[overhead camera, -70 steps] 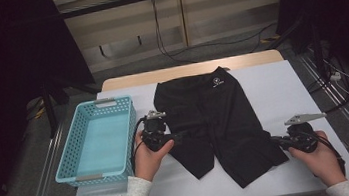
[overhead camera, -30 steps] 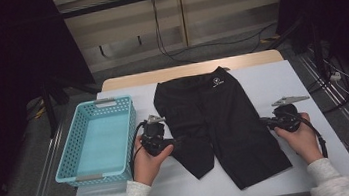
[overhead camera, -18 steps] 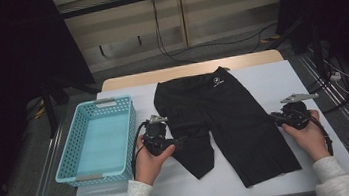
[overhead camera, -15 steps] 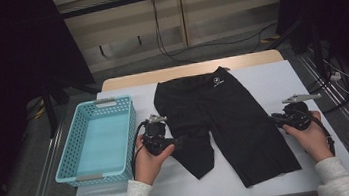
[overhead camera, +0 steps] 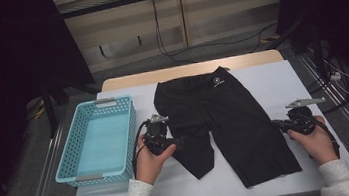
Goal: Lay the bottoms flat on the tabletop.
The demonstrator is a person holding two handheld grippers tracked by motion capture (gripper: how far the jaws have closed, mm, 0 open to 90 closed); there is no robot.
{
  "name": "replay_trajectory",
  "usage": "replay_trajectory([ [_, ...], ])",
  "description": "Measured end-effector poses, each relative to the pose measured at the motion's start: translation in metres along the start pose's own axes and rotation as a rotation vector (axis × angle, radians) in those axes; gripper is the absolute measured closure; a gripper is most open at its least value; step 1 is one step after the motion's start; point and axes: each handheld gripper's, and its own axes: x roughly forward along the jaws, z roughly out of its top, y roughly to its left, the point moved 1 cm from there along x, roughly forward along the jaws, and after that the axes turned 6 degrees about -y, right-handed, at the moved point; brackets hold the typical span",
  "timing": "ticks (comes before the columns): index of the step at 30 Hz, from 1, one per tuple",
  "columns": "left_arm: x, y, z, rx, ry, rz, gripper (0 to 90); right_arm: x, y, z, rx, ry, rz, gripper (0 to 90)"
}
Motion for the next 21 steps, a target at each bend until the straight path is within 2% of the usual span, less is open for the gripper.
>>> replay_trajectory([
  [4, -0.001, 0.001, 0.000, -0.005, -0.006, 0.001, 12.7, -0.003, 0.000, 0.000, -0.012, 0.019, 0.006, 89.0],
  [5, -0.001, 0.002, 0.000, -0.006, -0.006, 0.002, 12.7, -0.003, -0.001, 0.001, -0.010, 0.017, -0.002, 86.3],
  [7, 0.000, 0.001, 0.000, -0.005, -0.004, 0.002, 12.7, 0.000, -0.002, 0.006, -0.034, -0.015, -0.032, 67.5],
  [8, 0.000, 0.001, 0.000, 0.000, 0.002, 0.000, 12.7, 0.002, -0.002, 0.008, -0.043, -0.028, -0.037, 64.4],
  [10, 0.000, 0.001, -0.001, -0.001, 0.011, -0.006, 12.7, 0.008, -0.002, 0.013, -0.062, -0.035, -0.048, 64.1],
  [13, 0.001, 0.001, -0.001, -0.001, 0.006, 0.003, 12.7, 0.023, -0.006, 0.024, -0.042, -0.062, -0.043, 59.5],
  [14, 0.001, 0.001, -0.001, -0.004, 0.003, 0.005, 12.7, 0.028, -0.008, 0.027, -0.026, -0.062, -0.043, 60.7],
  [18, 0.000, 0.002, 0.000, -0.004, 0.008, 0.001, 12.7, 0.049, -0.017, 0.040, 0.019, -0.049, -0.032, 63.0],
  [21, 0.000, 0.004, 0.000, -0.003, 0.009, 0.004, 12.8, 0.062, -0.017, 0.048, 0.003, -0.025, -0.025, 65.8],
])
